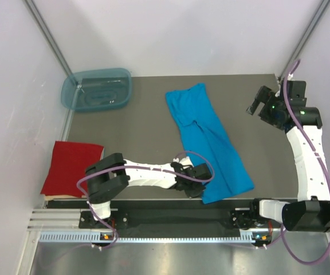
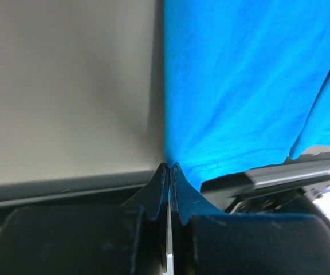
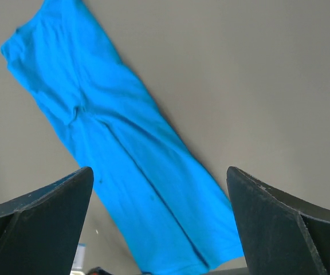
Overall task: Fold and stack the t-shirts
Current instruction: Fold the tshirt
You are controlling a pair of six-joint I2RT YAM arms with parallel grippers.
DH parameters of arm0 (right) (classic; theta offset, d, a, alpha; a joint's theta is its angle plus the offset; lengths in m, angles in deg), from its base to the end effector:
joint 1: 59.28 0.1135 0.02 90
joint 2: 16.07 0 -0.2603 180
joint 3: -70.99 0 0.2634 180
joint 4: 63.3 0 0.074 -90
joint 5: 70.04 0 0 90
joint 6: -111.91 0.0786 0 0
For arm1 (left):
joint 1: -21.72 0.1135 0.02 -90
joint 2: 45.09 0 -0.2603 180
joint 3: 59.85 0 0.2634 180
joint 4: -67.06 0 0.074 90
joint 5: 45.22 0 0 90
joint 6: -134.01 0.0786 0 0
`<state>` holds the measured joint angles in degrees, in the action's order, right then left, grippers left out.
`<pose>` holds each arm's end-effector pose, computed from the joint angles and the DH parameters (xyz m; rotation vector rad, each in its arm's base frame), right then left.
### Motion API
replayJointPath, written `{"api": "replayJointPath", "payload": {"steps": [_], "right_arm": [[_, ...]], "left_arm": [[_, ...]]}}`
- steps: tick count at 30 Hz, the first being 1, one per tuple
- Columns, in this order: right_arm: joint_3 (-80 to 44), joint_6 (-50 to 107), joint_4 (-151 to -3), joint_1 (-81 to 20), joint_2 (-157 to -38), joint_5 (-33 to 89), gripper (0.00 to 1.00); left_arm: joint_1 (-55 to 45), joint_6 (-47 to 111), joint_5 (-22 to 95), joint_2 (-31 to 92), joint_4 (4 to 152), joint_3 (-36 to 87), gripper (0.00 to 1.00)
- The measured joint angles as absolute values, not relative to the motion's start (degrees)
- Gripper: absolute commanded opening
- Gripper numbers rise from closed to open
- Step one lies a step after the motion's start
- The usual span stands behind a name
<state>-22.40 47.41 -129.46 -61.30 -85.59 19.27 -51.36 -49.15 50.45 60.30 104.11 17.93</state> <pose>0.2825 -0.0109 0.3613 0.5570 2.2488 0.1948 0.1202 -0.3686 0.1048 -0.5419 2.8743 -0.6354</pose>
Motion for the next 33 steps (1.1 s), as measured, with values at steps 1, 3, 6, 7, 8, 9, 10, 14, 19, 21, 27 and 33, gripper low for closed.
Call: {"api": "replayJointPath", "payload": {"steps": [1,3,6,7,8,9,10,14,19,21,27,33], "right_arm": [[-21.8,47.0,-129.0,-61.3,-86.0,20.4,1.00],[-20.4,46.0,-127.9,-61.3,-86.6,22.6,1.00],[-18.5,44.2,-126.7,-61.3,-86.8,25.6,1.00],[-17.9,43.8,-126.1,-61.3,-86.8,26.7,1.00],[-17.4,43.3,-125.4,-61.3,-86.8,27.7,1.00],[-16.8,42.9,-124.8,-61.3,-86.9,28.6,1.00],[-16.3,42.7,-124.1,-61.3,-87.1,29.4,1.00],[-14.3,42.5,-121.9,-61.3,-88.1,31.3,1.00],[-11.4,42.7,-119.8,-61.1,-89.0,32.6,1.00],[-10.4,42.8,-119.2,-60.7,-89.4,32.9,1.00],[-9.7,43.6,-117.4,-57.1,-91.5,32.1,1.00],[-8.9,43.9,-114.7,-51.8,-94.3,31.7,1.00]], "left_arm": [[-51.3,-48.8,50.7,59.1,104.9,17.0,0.00],[-51.2,-47.8,51.2,56.7,106.3,15.0,0.00],[-50.6,-46.9,51.5,53.9,107.8,12.2,0.00],[-50.3,-46.3,51.5,53.1,108.2,11.2,0.00],[-50.1,-45.9,51.5,52.6,108.8,10.5,0.00],[-49.9,-45.4,51.5,52.4,109.4,10.0,0.00],[-49.9,-45.0,51.5,52.2,109.9,9.8,0.00],[-49.8,-42.6,51.7,51.4,112.6,9.2,0.00],[-48.1,-39.6,51.7,47.2,116.0,6.2,0.00],[-47.2,-38.4,52.1,45.3,118.2,5.3,0.00],[-44.8,-35.2,53.2,41.4,122.0,4.3,0.03],[-44.2,-33.5,53.1,40.6,124.4,3.7,0.39]]}}
